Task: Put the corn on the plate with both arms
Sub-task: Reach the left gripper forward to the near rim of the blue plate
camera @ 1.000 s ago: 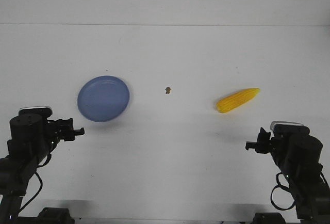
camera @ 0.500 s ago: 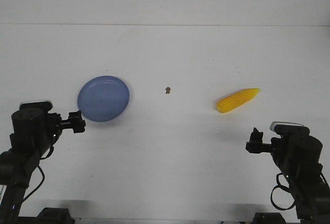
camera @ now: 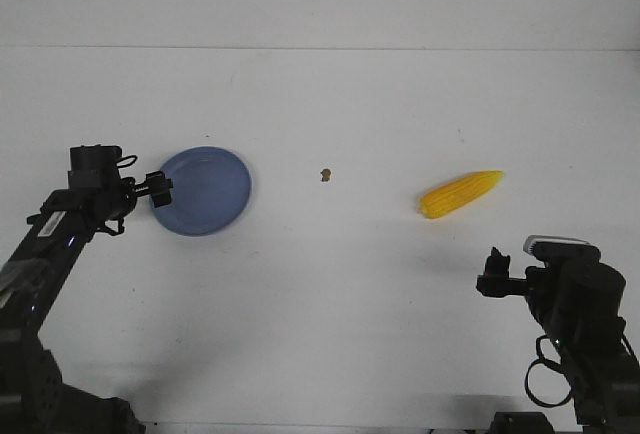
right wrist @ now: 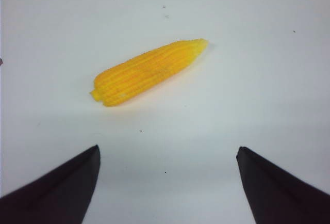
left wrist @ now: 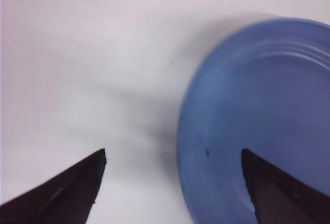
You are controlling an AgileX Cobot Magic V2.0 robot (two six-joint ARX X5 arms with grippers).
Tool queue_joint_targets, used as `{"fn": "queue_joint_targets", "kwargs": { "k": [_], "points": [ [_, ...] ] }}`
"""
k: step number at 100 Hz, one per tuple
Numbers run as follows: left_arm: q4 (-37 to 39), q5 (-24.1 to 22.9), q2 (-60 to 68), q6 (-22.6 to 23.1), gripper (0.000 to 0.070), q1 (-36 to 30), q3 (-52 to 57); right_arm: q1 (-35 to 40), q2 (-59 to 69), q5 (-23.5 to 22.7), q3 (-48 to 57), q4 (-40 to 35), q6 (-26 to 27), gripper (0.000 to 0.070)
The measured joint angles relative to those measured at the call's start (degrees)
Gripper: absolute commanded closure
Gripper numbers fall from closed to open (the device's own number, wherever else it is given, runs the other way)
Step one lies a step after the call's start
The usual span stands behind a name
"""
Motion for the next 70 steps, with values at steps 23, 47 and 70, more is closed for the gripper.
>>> {"fn": "queue_joint_targets", "kwargs": {
  "k": [23, 47, 70],
  "points": [
    [-0.87, 0.02, 8.02, 0.02, 0.0161, 0.02, 6.47, 0.00, 0.00, 0.00, 0.00, -0.02, 0.00, 0.0142],
    [-0.87, 0.02, 10.05, 0.02, 0.0160, 0.02, 7.21, 0.00, 0.00, 0.00, 0.00, 0.00, 0.00, 0.0142],
    [-0.92, 0.26, 11.37, 0.02, 0.0161, 0.02, 7.21, 0.00, 0.00, 0.00, 0.00, 0.00, 0.00, 0.0142]
  ]
}}
